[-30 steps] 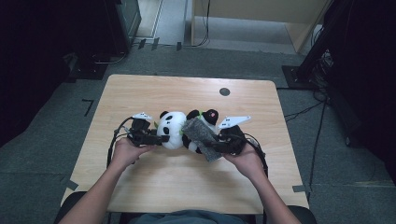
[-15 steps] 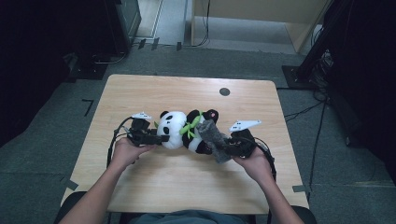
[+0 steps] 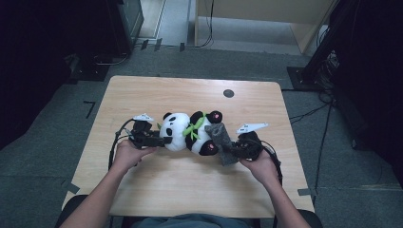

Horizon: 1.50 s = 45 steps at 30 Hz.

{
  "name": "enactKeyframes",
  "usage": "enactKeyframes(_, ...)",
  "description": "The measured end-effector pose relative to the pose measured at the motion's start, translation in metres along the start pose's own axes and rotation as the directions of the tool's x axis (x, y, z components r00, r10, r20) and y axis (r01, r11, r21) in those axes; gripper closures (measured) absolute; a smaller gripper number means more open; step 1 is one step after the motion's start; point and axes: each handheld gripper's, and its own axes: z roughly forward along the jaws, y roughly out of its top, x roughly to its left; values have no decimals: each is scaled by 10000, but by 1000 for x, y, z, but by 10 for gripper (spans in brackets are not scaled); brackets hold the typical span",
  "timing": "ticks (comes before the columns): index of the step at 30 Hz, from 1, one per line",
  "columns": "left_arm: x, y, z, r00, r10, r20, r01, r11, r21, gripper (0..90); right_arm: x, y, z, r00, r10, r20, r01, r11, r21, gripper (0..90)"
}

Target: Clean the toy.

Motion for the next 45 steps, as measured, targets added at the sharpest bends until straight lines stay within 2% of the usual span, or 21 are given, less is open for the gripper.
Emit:
enactKeyframes(2, 0, 0, 0, 10000, -24, -17, 24, 10000, -24, 417, 1, 4, -5, 10000, 9, -7, -9, 9997, -251, 748)
enactKeyframes(4, -1, 0, 0, 10000, -85, -33, 85, 10000, -45, 419, 3, 11, -10, 9995, 193, -234, -206, 9982, -556, 751)
enactKeyframes(6, -1, 0, 0, 9999, -83, -58, 83, 9999, -61, 419, 6, 18, -13, 9997, 105, -237, -122, 9973, -725, 752)
enactKeyframes(12, -1, 0, 0, 10000, -21, -81, 20, 10000, -68, 418, 20, 43, -18, 9984, -422, -380, 378, 9933, -1090, 750)
enactKeyframes(17, -2, 0, 0, 9999, 30, -123, -31, 10000, -78, 416, 31, 67, -11, 9948, -861, -542, 793, 9900, -1167, 743)
enactKeyframes(21, -2, 0, 0, 9999, 1, -144, -2, 10000, -88, 416, 40, 86, 3, 9910, -1147, -697, 1064, 9879, -1124, 741)
enactKeyframes(27, -3, -1, 0, 9998, 46, -182, -48, 9999, -120, 414, 54, 113, 35, 9829, -1552, -987, 1484, 9862, -728, 732)
enactKeyframes(33, -3, -1, 0, 9998, -4, -223, 1, 9999, -138, 414, 69, 129, 70, 9754, -2052, -809, 2065, 9784, 79, 715)
enactKeyframes(36, -3, -1, -1, 9997, 3, -251, -6, 9999, -134, 414, 76, 134, 81, 9735, -2150, -780, 2178, 9755, 300, 707)
enactKeyframes(39, -4, -1, -1, 9997, -3, -262, 0, 9999, -147, 414, 80, 137, 89, 9703, -2278, -812, 2312, 9723, 344, 682)
enactKeyframes(43, -4, -1, -1, 9996, -29, -275, 24, 9998, -172, 414, 85, 140, 97, 9625, -2542, -947, 2565, 9665, 129, 567)
enactKeyframes(45, -4, -1, -1, 9996, -10, -291, 6, 9999, -167, 415, 88, 142, 101, 9604, -2643, -879, 2655, 9641, 27, 558)
